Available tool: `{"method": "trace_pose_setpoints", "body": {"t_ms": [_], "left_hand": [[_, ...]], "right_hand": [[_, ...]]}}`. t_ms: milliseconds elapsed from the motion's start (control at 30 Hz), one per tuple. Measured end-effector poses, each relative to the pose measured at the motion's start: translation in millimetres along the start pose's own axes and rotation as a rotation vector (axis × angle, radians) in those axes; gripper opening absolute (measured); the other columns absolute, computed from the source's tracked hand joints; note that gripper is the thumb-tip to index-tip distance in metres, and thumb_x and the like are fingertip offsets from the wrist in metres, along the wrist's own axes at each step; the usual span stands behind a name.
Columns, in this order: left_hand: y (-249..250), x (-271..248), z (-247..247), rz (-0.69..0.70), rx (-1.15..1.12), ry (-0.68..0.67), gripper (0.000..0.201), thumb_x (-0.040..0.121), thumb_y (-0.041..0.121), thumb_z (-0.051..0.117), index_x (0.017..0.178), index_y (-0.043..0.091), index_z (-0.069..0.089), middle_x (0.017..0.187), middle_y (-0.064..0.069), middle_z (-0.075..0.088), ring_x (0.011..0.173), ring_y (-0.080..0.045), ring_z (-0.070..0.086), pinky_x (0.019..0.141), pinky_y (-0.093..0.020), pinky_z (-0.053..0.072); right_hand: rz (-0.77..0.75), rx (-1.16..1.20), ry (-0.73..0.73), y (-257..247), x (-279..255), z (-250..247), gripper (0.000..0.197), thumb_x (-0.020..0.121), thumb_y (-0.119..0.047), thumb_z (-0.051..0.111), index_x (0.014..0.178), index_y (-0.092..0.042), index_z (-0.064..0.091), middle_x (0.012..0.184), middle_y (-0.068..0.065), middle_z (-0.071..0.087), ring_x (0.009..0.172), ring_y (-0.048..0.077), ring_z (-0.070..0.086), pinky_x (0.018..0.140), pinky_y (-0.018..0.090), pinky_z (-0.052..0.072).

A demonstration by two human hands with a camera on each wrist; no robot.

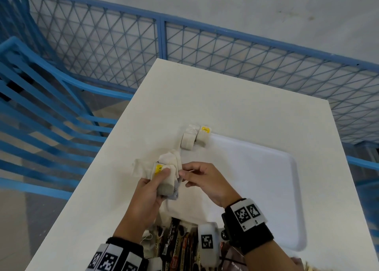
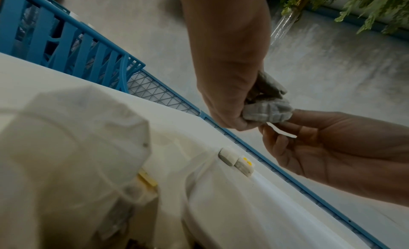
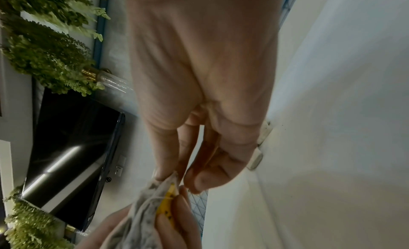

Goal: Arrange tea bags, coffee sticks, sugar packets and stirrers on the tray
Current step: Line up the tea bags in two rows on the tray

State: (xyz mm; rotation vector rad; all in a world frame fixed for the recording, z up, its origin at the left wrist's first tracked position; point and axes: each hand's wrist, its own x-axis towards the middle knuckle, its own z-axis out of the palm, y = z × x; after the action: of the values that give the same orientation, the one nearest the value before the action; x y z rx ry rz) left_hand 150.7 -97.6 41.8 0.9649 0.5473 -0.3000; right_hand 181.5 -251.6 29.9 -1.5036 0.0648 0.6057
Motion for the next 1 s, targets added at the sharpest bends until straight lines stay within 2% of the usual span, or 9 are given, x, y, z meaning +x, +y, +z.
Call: {"method": "trace_pose_setpoints", "body": {"t_ms": [67,200,300,367,433,633,733,833,1000], "left_hand": [[-0.9,-1.5,-0.8,0.001,0.012,-0.004,0.024,0.09,0.009,0.053,0.108,-0.005,0.06,0.083,-0.017,0.071,0.075,-0.022,0.072,0.05,-0.029,0.054],[-1.3,-2.9,-3.0,0.014,0.049,0.007,0.021,0.09,0.01,0.053,0.105,-0.002,0.061,0.07,-0.013,0.068,0.062,-0.019,0.068,0.048,-0.029,0.054],[-2.1,-3.2,-5.1,0.03,0.087,0.015,0.017,0.09,0.011,0.054,0.101,0.002,0.063,0.068,-0.012,0.067,0.059,-0.018,0.066,0.048,-0.029,0.054],[-2.3,-4.4,-4.8,0.045,0.108,-0.003,0.013,0.089,0.011,0.054,0.097,0.007,0.065,0.069,-0.013,0.067,0.061,-0.02,0.065,0.049,-0.03,0.053],[-1.7,-5.6,-3.1,0.051,0.126,-0.021,0.012,0.089,0.01,0.054,0.089,0.011,0.066,0.069,-0.013,0.067,0.061,-0.021,0.064,0.049,-0.03,0.052],[0.6,-7.0,1.3,0.068,0.177,-0.044,0.039,0.091,0.009,0.052,0.06,0.019,0.074,0.06,-0.009,0.065,0.053,-0.018,0.06,0.047,-0.029,0.05],[1.6,-6.2,1.2,0.071,0.151,-0.009,0.035,0.09,0.007,0.052,0.063,0.014,0.072,0.059,-0.007,0.065,0.052,-0.015,0.061,0.046,-0.029,0.05],[2.2,-4.7,-0.9,0.08,0.125,0.012,0.018,0.091,0.006,0.052,0.078,0.01,0.064,0.062,-0.01,0.064,0.053,-0.018,0.059,0.046,-0.029,0.049],[2.5,-1.3,-5.3,0.085,0.128,0.003,0.017,0.091,0.007,0.052,0.077,0.01,0.062,0.064,-0.012,0.063,0.052,-0.017,0.059,0.047,-0.028,0.048]], "right_hand": [[-0.013,0.024,0.013,-0.5,-0.4,-0.1,0.012,0.088,-0.006,0.06,0.098,-0.005,0.066,0.083,0.005,0.066,0.072,0.007,0.062,0.067,0.018,0.051],[-0.031,0.092,0.04,-0.8,-1.4,1.3,0.009,0.09,-0.001,0.053,0.089,-0.007,0.059,0.084,0.011,0.062,0.071,0.014,0.061,0.066,0.021,0.05],[-0.029,0.1,0.022,-0.2,-2.7,1.7,0.011,0.092,0.002,0.048,0.094,-0.007,0.056,0.088,0.01,0.061,0.07,0.014,0.061,0.067,0.022,0.05],[-0.031,0.071,-0.014,0.2,-4.1,1.3,0.012,0.092,-0.001,0.05,0.1,-0.008,0.057,0.088,0.008,0.061,0.071,0.012,0.06,0.07,0.023,0.05],[-0.043,0.013,-0.024,-0.1,-5.0,0.9,0.011,0.09,-0.004,0.055,0.097,-0.01,0.061,0.086,0.004,0.061,0.072,0.012,0.06,0.072,0.022,0.05],[-0.073,0.053,0.045,-1.9,-5.4,-2.5,0.005,0.087,-0.003,0.061,0.085,-0.008,0.06,0.08,0.004,0.064,0.069,0.012,0.061,0.069,0.021,0.051],[-0.062,0.174,0.071,-0.2,-4.8,-7.2,0.006,0.089,-0.001,0.056,0.087,-0.006,0.058,0.081,0.004,0.064,0.069,0.014,0.064,0.069,0.023,0.052],[-0.031,0.266,0.112,4.7,-3.1,-14.7,0.012,0.091,0.003,0.05,0.088,-0.006,0.058,0.078,0.003,0.065,0.072,0.015,0.064,0.071,0.021,0.053],[0.031,0.36,0.199,17.0,8.0,-26.3,0.014,0.089,0.004,0.052,0.1,0.003,0.059,0.09,0.01,0.064,0.08,0.015,0.063,0.079,0.021,0.054]]}}
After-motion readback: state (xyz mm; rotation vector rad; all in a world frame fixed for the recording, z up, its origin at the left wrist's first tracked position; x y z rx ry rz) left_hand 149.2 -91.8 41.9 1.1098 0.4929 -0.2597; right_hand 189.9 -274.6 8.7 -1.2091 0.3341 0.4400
